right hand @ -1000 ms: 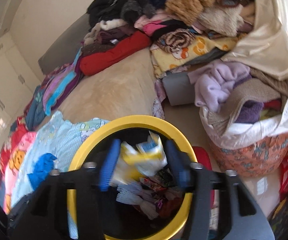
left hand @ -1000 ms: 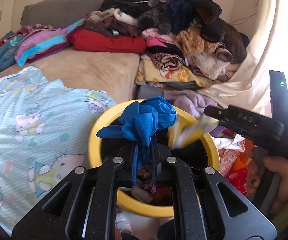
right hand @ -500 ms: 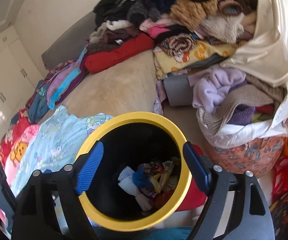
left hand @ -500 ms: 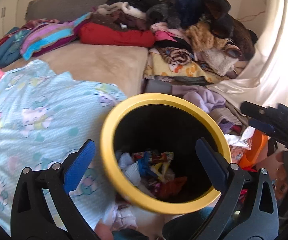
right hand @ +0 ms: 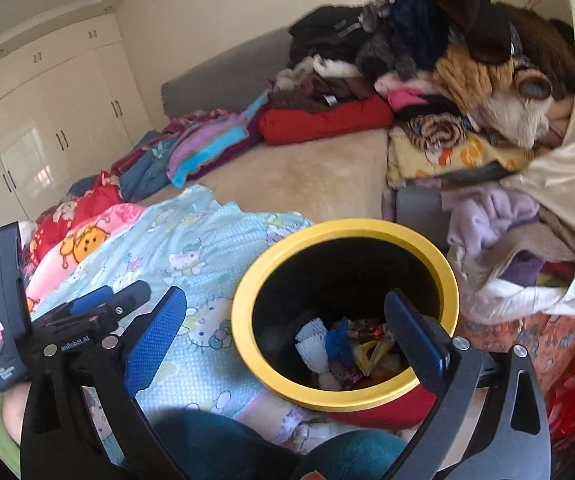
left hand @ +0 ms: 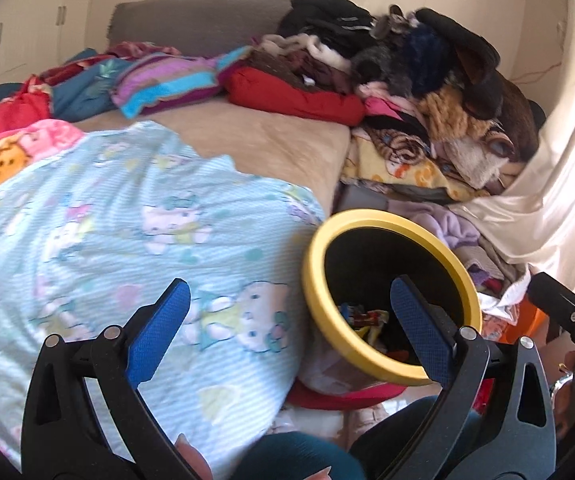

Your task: Collect trash

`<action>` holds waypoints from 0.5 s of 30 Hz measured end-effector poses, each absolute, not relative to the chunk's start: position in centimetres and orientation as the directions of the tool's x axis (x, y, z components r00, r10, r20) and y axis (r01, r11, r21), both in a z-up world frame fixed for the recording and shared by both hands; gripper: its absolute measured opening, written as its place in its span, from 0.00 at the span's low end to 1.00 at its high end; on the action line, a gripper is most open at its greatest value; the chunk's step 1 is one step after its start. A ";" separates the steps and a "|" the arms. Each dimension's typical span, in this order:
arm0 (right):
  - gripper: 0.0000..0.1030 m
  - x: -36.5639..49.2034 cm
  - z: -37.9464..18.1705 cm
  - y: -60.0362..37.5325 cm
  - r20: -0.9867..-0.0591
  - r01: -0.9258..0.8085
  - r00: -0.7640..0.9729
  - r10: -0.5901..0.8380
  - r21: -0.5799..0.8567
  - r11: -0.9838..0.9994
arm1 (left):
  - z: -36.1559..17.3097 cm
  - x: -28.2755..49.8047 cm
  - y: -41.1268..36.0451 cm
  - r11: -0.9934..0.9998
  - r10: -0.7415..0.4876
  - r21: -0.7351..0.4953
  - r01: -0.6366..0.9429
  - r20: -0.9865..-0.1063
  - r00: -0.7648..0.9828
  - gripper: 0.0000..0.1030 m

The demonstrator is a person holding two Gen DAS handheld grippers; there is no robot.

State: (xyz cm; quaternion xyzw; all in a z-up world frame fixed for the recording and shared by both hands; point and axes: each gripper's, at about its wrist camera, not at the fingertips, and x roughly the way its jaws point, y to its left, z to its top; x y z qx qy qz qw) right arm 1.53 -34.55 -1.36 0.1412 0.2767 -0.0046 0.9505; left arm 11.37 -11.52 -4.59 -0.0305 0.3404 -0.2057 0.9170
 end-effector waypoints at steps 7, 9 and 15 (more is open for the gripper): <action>0.94 -0.9 -1.5 -32.3 -0.418 0.061 0.909 0.012 0.161 0.985 | -4.0 8.7 -7.1 0.957 -0.291 -0.163 0.241 -0.575 0.765 0.90; 0.94 -1.9 -1.6 -31.2 -0.385 0.042 0.923 0.005 0.114 0.993 | -4.0 7.6 -6.0 0.964 -0.266 -0.158 0.214 -0.554 0.789 0.90; 0.94 -3.8 -1.2 -29.1 -0.274 0.039 0.962 -0.020 0.063 0.997 | -4.2 4.1 -4.3 0.980 -0.201 -0.105 0.172 -0.487 0.850 0.90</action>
